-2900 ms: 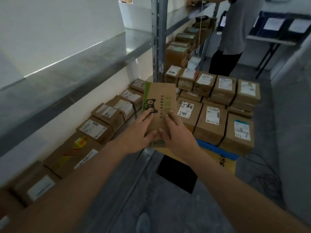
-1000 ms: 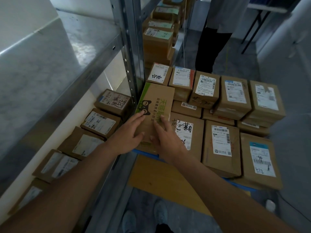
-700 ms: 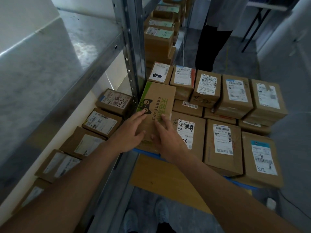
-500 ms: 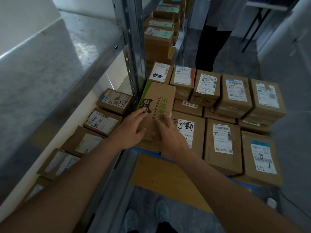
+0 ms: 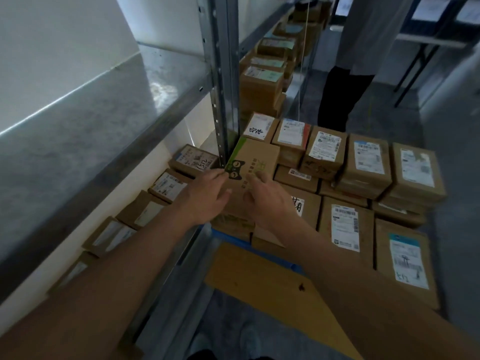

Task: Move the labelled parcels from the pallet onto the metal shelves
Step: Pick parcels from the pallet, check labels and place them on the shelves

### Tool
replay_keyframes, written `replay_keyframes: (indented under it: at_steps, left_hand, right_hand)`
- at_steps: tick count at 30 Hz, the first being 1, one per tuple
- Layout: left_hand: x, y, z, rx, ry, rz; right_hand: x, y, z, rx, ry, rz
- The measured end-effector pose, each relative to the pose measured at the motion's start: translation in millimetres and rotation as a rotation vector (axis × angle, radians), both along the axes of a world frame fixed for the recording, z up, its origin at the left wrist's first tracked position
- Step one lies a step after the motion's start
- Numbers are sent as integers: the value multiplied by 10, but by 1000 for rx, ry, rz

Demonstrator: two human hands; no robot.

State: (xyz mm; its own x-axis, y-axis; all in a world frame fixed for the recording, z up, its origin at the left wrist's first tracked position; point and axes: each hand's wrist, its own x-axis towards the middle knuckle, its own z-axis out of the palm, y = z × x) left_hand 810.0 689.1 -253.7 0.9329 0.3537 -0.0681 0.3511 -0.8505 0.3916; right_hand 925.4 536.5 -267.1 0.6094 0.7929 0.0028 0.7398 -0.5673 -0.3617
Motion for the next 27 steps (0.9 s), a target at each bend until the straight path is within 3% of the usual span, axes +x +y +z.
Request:
replay_keyframes:
  at_steps: [16,27]
  left_hand:
    - [-805,-192,407,19,-25,147]
    - [-1732,-526,463,29,-142,209]
  right_hand:
    - [-480,-25,425,44,-72,139]
    - [-1443,-224,655,82,-112,268]
